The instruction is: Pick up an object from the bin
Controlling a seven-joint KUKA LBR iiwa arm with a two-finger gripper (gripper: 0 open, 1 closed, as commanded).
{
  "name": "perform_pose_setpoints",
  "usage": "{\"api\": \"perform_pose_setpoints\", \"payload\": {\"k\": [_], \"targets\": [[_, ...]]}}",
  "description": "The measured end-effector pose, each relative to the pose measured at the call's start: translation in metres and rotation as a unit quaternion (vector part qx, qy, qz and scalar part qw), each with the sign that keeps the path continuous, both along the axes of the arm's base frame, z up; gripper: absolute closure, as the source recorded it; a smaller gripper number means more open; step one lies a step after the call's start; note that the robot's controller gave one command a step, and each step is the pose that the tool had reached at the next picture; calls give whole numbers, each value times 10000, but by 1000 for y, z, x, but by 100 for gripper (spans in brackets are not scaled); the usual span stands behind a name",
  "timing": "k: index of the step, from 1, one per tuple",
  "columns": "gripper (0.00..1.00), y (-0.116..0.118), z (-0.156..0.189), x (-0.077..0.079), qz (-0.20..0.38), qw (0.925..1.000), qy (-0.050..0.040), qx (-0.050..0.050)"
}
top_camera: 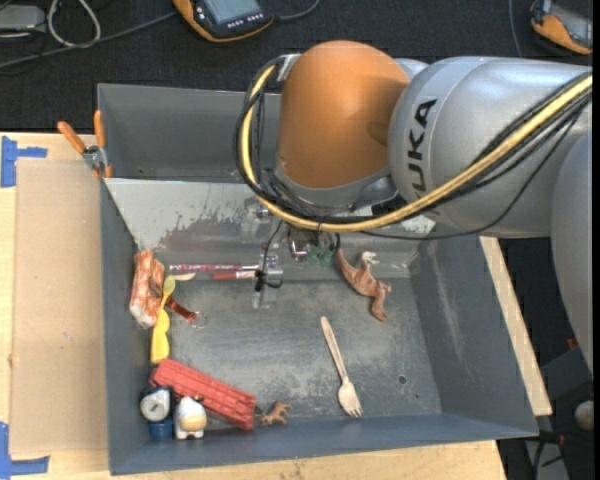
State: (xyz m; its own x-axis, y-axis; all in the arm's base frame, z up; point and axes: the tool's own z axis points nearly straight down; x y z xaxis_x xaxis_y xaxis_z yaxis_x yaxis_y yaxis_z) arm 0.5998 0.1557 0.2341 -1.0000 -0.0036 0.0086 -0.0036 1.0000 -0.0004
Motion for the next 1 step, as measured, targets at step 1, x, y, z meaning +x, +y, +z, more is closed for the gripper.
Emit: {"api": "perform_pose_setpoints", "payload": {"k": [1], "targets": [[0, -1, 5, 1, -18, 10000, -41, 6]]}}
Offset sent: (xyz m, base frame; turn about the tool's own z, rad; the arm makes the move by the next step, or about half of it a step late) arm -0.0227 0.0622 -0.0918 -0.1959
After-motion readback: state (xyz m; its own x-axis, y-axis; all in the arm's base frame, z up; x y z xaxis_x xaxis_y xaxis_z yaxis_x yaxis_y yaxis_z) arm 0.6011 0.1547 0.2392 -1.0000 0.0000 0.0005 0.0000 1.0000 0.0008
